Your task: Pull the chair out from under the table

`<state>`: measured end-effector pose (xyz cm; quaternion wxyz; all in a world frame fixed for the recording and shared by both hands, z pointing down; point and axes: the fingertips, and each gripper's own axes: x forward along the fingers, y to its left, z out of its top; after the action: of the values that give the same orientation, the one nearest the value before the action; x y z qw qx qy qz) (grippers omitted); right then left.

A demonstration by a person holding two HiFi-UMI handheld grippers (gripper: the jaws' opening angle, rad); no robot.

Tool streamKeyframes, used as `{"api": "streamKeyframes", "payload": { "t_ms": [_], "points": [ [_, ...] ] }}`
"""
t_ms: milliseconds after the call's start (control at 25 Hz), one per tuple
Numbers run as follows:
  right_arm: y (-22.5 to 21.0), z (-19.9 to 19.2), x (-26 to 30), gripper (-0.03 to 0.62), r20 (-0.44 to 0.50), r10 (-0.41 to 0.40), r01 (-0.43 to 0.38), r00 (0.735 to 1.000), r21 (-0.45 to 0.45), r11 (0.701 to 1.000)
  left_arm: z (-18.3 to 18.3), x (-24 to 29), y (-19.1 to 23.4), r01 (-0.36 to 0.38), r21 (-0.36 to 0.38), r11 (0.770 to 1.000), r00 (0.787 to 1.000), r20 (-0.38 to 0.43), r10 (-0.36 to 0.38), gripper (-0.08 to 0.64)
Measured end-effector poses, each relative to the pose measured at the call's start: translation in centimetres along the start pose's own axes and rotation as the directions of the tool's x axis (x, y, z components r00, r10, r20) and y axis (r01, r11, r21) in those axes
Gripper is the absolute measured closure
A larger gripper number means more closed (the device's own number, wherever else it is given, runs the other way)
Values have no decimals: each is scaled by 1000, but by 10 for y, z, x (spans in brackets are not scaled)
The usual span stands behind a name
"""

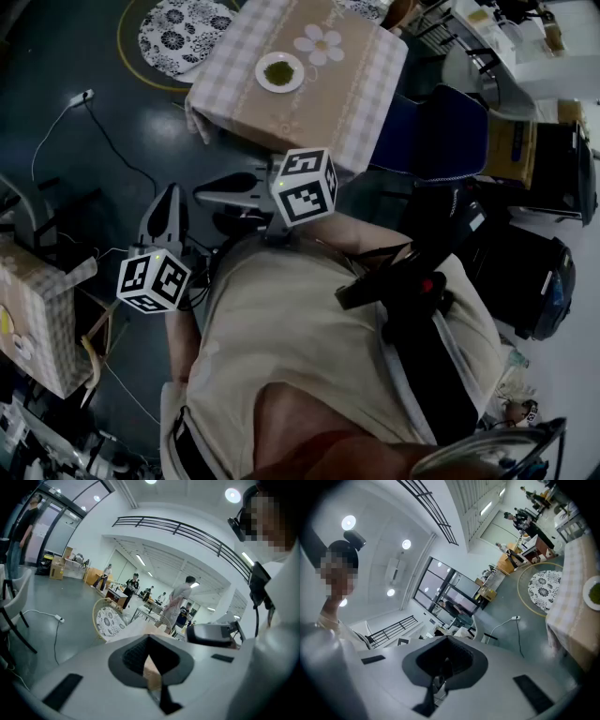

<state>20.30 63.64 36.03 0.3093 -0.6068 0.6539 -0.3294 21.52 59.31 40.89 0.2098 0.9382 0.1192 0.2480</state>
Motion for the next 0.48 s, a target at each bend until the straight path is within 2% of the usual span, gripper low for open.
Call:
{"api": "streamKeyframes", "payload": {
  "t_ms": [320, 480],
  "points": [
    [-2, -7, 52, 583, -32, 4, -5, 999, -20, 1000, 13, -25, 51, -18, -12, 1000, 998, 54, 19, 558],
    [10, -9, 82, 583, 22, 82, -83, 996, 65, 994, 11, -59, 78, -64, -45, 997, 995, 74, 67, 558]
  ]
}}
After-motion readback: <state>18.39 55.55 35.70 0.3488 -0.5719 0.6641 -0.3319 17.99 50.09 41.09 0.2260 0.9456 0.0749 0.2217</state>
